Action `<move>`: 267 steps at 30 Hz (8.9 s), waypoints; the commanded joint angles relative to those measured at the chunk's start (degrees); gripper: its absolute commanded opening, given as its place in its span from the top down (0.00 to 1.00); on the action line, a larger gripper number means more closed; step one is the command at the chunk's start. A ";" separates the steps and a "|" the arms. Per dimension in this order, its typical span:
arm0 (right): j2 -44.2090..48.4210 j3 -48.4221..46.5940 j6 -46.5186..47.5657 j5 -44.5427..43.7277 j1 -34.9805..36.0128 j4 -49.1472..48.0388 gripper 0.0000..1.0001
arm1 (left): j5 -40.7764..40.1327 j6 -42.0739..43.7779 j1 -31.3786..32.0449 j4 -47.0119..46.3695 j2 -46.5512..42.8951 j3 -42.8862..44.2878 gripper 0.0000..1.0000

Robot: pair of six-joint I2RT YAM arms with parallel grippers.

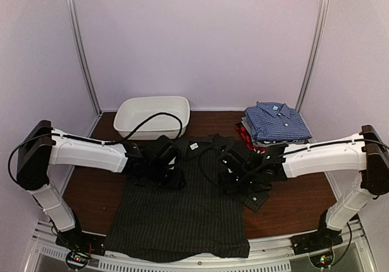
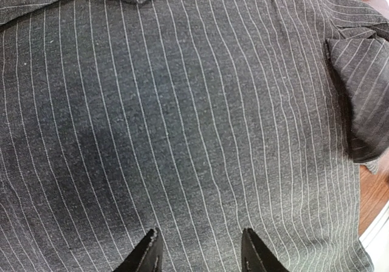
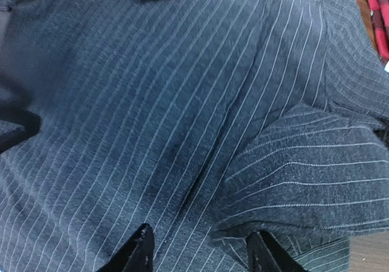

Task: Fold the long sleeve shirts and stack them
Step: Adjust the sleeve at the center of the board, then pick up the sleeve from the center of the board, then pass from the right arm to the left, then move the flattened shirt to the center of the board.

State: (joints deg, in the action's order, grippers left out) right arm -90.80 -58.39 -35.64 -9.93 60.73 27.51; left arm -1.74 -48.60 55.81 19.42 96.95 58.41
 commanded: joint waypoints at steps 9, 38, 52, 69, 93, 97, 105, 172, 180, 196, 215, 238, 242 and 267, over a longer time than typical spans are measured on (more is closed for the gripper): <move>21.79 17.19 -10.18 -5.00 -4.52 -2.45 0.30 | -0.84 0.08 -0.45 -2.46 -2.41 -0.80 0.55; 16.55 34.58 -12.85 2.68 -14.96 -18.82 0.50 | 0.74 0.53 -0.45 -3.09 -3.16 0.48 0.55; 29.55 29.74 -12.24 9.47 -13.48 -12.67 1.00 | 1.31 0.27 -0.45 -3.03 -5.45 -0.17 0.55; 35.91 24.14 -23.59 22.09 -9.46 -31.48 1.00 | 8.15 -0.79 -0.48 -7.28 -10.02 -2.05 0.55; 16.43 12.60 -9.90 3.63 7.87 0.74 0.52 | 5.28 -0.91 -0.46 -4.34 -11.71 -3.16 0.54; 8.19 8.06 -10.08 1.74 11.42 1.45 0.48 | 4.90 -0.95 -0.51 -4.03 -11.82 -3.06 0.54; -0.47 4.17 -11.44 -1.16 12.78 -0.01 0.35 | 4.43 -1.15 -0.49 -3.63 -12.46 -3.66 0.54; 5.37 5.70 -18.37 24.78 -4.56 -50.54 1.00 | 9.16 10.94 1.23 -17.76 -21.66 -7.87 0.31; 1.88 2.55 -17.93 25.97 -3.91 -47.92 1.00 | 7.50 13.67 3.14 -15.68 -17.82 -3.76 0.28; 4.86 1.92 -13.83 21.38 -3.77 -41.41 0.68 | -10.27 6.89 3.14 -4.53 -17.60 0.03 1.00; 19.38 12.35 -7.96 9.21 -14.77 -26.98 0.41 | -16.30 -4.42 -3.02 12.06 -30.29 -0.48 1.00; -8.86 9.62 -4.21 19.84 -26.68 -37.57 0.49 | 28.47 2.88 5.37 -3.76 -28.79 -15.93 1.00; -12.24 8.53 -4.78 21.35 -26.67 -39.33 0.50 | 28.21 4.02 9.27 -3.57 -24.15 -13.86 1.00; -19.85 -1.97 0.05 19.26 -29.66 -32.78 0.98 | 30.07 2.59 9.55 -12.20 -26.94 -9.79 1.00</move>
State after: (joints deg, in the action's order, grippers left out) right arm -109.65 -56.93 -37.10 10.09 31.48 -7.31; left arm 28.29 -45.58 65.36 10.79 69.23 45.80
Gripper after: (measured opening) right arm 0.111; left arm 0.020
